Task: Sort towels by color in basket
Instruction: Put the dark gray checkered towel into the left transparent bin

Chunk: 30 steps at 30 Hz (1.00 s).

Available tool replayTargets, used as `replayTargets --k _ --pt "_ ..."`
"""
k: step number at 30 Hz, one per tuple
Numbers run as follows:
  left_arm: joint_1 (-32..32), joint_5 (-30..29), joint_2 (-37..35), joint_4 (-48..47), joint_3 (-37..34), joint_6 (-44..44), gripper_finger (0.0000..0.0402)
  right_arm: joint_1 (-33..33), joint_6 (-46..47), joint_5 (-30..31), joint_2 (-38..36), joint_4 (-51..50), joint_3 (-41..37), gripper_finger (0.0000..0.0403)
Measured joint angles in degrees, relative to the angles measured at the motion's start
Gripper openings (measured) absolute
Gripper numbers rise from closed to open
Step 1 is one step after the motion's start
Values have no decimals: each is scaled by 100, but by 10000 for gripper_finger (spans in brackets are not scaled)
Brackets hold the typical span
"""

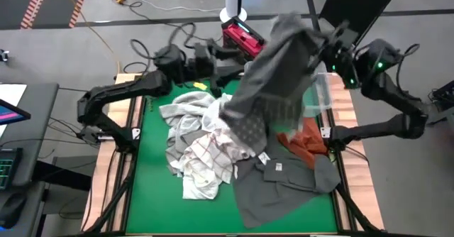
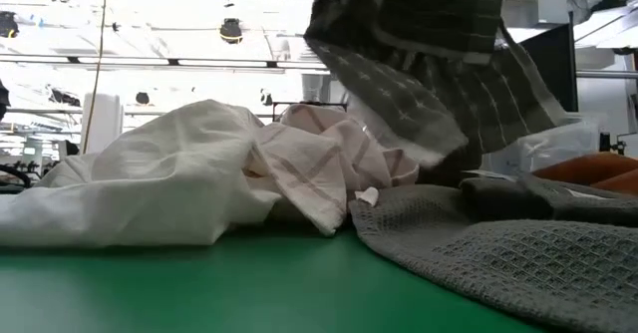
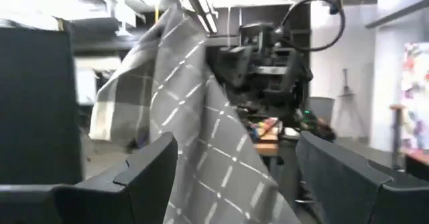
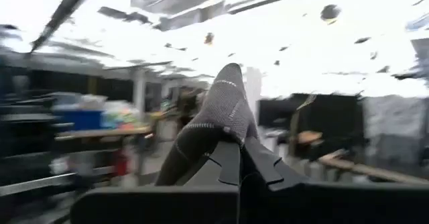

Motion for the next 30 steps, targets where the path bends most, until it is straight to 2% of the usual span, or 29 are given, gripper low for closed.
replayTargets --k 5,9,15,21,25,30 --pt "-4 -209 -370 -602 0 278 292 -659 -262 -344 504 625 296 20" --pt "-2 -394 -594 -1201 0 272 292 -1174 -206 -777 881 1721 861 21" --pt "-16 -437 -735 -1475 0 204 292 -2031 154 -818 1486 2647 1785 21" --pt "-59 -437 -729 -1764 0 105 292 -2569 663 -834 1822 3457 2214 21" --pt "-70 -434 -779 -1955 0 52 292 -2928 1050 -985 1904 3272 2312 22" --pt "-68 -442 -792 -1977 0 99 292 -3020 2361 -2092 2155 2068 2301 22"
